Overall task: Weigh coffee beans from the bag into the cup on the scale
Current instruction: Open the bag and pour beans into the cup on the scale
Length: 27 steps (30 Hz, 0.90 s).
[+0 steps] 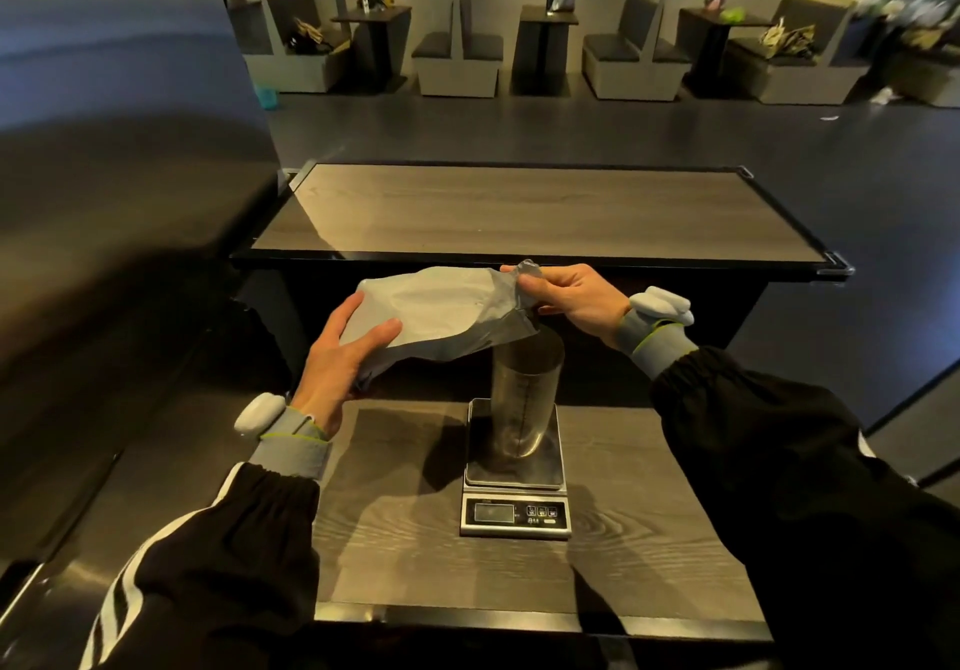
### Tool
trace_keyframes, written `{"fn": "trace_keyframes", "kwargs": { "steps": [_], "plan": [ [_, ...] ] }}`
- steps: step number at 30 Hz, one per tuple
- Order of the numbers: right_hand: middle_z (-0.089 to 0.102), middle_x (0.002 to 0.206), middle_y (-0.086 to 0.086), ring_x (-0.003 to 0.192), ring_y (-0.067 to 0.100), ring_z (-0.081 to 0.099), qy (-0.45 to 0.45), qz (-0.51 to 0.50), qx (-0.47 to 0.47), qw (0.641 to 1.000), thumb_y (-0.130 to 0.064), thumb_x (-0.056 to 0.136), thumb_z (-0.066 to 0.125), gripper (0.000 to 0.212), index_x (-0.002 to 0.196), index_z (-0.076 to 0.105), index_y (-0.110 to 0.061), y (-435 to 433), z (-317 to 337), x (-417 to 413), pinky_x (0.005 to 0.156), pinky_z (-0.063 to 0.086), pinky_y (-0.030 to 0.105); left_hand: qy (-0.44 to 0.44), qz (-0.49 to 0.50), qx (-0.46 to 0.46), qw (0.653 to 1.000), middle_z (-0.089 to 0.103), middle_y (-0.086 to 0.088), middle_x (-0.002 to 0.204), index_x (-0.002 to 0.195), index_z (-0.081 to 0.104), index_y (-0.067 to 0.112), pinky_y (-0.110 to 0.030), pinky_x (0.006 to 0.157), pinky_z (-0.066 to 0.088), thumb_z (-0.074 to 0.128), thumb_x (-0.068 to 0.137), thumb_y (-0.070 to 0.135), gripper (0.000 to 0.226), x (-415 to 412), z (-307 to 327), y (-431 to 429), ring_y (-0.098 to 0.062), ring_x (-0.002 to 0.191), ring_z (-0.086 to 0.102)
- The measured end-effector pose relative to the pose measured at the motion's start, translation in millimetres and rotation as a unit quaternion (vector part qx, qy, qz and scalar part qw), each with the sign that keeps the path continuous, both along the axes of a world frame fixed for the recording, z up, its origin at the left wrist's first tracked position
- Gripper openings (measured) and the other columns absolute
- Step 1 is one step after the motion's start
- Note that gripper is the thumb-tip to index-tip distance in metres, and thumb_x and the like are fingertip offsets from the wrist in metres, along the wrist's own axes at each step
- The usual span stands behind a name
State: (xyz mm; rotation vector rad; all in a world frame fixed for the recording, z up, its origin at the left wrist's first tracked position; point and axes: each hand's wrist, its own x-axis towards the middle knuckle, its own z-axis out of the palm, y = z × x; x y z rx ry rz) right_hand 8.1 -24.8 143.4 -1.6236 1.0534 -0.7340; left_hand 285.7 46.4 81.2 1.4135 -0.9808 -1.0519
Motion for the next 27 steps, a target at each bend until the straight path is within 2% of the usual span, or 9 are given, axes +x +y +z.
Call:
{"fn": "trace_keyframes", "kwargs": {
  "steps": [4,7,10,13,16,18,20,23,27],
  "plan": [
    [0.064,0.117,-0.005,0.104,0.007,0.055,0.009,0.011,-0.008,1.0,-0.033,0.092,0.054,0.03,0.119,0.062,-0.023,-1,-5,1,0.082,0.041,0.026,-0.039,-0.008,0.012,0.999,0.045,0.005,0.126,0.119,0.045,0.064,-0.032,0.07,0.051,0.077,0.059,0.061,0.068,4,9,0,-0.013,0.103,0.05],
    [0.066,0.104,-0.018,0.092,-0.007,0.06,-0.012,0.015,-0.001,1.0,-0.03,0.092,0.054,0.026,0.117,0.062,-0.027,-1,-7,2,0.071,0.044,0.013,-0.062,-0.008,0.017,0.998,0.045,0.007,0.124,0.103,0.044,0.075,-0.031,0.065,0.05,0.078,0.054,0.065,0.06,8,17,-1,-0.011,0.101,0.05],
    [0.065,0.102,-0.017,0.087,-0.015,0.06,-0.039,0.015,0.004,0.999,-0.025,0.093,0.054,0.027,0.119,0.061,-0.022,-1,-10,4,0.062,0.043,0.001,-0.088,-0.005,0.012,0.996,0.045,0.01,0.124,0.111,0.043,0.072,-0.031,0.069,0.049,0.078,0.053,0.068,0.067,13,27,-3,-0.009,0.101,0.049],
    [0.064,0.108,-0.014,0.09,-0.014,0.06,-0.048,0.018,0.005,0.999,-0.024,0.093,0.053,0.03,0.122,0.06,-0.017,-3,-15,4,0.065,0.043,0.002,-0.102,-0.007,0.011,0.995,0.044,0.01,0.123,0.118,0.043,0.067,-0.034,0.072,0.048,0.078,0.055,0.066,0.072,13,33,-4,-0.013,0.104,0.048],
    [0.063,0.112,-0.015,0.096,-0.012,0.059,-0.049,0.024,0.007,0.998,-0.025,0.093,0.053,0.031,0.122,0.06,-0.016,-3,-19,3,0.071,0.045,0.005,-0.125,-0.008,0.004,0.992,0.042,0.009,0.125,0.13,0.04,0.056,-0.04,0.084,0.048,0.078,0.061,0.06,0.079,14,36,-6,-0.02,0.11,0.045],
    [0.062,0.116,-0.015,0.104,-0.006,0.057,-0.06,0.027,0.011,0.998,-0.024,0.093,0.053,0.03,0.121,0.06,-0.017,-3,-23,1,0.083,0.046,0.011,-0.134,-0.013,0.0,0.991,0.042,0.009,0.124,0.134,0.04,0.052,-0.042,0.087,0.047,0.079,0.063,0.055,0.081,14,37,-6,-0.021,0.111,0.044],
    [0.061,0.12,-0.01,0.113,0.003,0.055,-0.076,0.025,0.015,0.997,-0.022,0.093,0.054,0.03,0.122,0.06,-0.016,-2,-28,1,0.094,0.044,0.021,-0.134,-0.016,-0.007,0.991,0.044,0.01,0.121,0.134,0.041,0.05,-0.037,0.082,0.047,0.08,0.064,0.051,0.08,13,41,-6,-0.019,0.109,0.046],
    [0.061,0.121,-0.006,0.112,0.005,0.055,-0.084,0.018,0.013,0.996,-0.022,0.093,0.053,0.032,0.124,0.059,-0.014,1,-34,1,0.088,0.046,0.019,-0.138,-0.017,-0.017,0.99,0.047,0.013,0.118,0.132,0.043,0.051,-0.03,0.072,0.045,0.081,0.065,0.047,0.078,11,48,-5,-0.014,0.105,0.048],
    [0.06,0.122,-0.01,0.111,0.002,0.055,-0.095,0.015,0.011,0.995,-0.022,0.093,0.053,0.033,0.124,0.059,-0.013,2,-40,-1,0.082,0.046,0.015,-0.164,-0.023,-0.023,0.986,0.047,0.014,0.12,0.132,0.043,0.051,-0.036,0.083,0.044,0.083,0.062,0.047,0.08,7,58,-5,-0.017,0.111,0.046]
  ]
}}
